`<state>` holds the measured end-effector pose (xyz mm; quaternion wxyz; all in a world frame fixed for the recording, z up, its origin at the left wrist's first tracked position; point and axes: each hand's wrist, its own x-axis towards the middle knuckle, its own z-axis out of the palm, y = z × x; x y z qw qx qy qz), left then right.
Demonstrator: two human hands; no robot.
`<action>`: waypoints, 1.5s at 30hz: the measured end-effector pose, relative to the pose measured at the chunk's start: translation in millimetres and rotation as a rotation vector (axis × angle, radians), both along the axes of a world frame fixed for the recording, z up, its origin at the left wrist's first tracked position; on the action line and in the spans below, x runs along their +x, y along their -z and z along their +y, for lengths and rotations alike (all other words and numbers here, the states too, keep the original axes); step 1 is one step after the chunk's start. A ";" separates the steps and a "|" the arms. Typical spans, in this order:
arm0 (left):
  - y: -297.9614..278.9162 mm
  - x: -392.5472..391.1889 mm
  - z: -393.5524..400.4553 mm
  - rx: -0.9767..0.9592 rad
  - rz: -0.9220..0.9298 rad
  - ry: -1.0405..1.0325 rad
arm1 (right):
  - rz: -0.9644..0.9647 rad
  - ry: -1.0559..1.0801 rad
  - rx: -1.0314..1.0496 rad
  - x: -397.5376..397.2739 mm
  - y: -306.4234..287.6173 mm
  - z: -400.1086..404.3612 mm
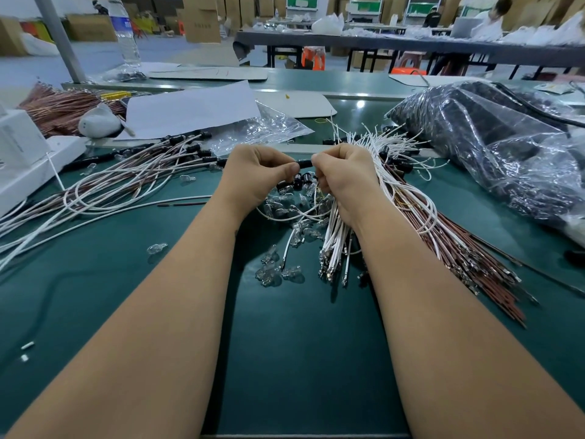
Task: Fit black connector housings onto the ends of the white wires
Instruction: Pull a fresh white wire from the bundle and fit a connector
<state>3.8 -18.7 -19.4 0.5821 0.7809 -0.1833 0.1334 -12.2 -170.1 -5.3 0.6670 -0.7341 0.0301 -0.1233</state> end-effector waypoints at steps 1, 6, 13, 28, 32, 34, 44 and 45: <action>-0.4 0.4 0.0 -0.017 0.008 -0.002 | 0.003 0.012 -0.008 -0.1 -0.7 0.7; -0.6 1.4 3.5 -0.063 0.032 0.019 | -0.019 -0.055 0.088 -4.1 -1.6 0.2; 1.1 1.9 6.2 -0.094 0.082 0.045 | -0.055 -0.138 0.095 -5.0 1.9 -0.8; 0.3 -2.7 3.3 -0.153 0.118 0.051 | -0.004 -0.123 0.225 -2.6 2.7 2.9; -0.8 -2.3 2.9 -0.169 0.130 0.058 | -0.011 -0.108 0.208 -2.6 1.6 3.1; -0.7 -2.4 2.4 -0.160 0.129 0.060 | -0.002 -0.096 0.193 -2.3 2.5 2.8; -10.4 -1.5 14.8 -0.248 0.183 -0.041 | -0.084 0.054 0.285 -3.2 -3.9 -1.3; -12.9 -2.2 15.8 -0.324 0.190 0.011 | -0.080 0.055 0.290 -3.4 -3.6 -1.9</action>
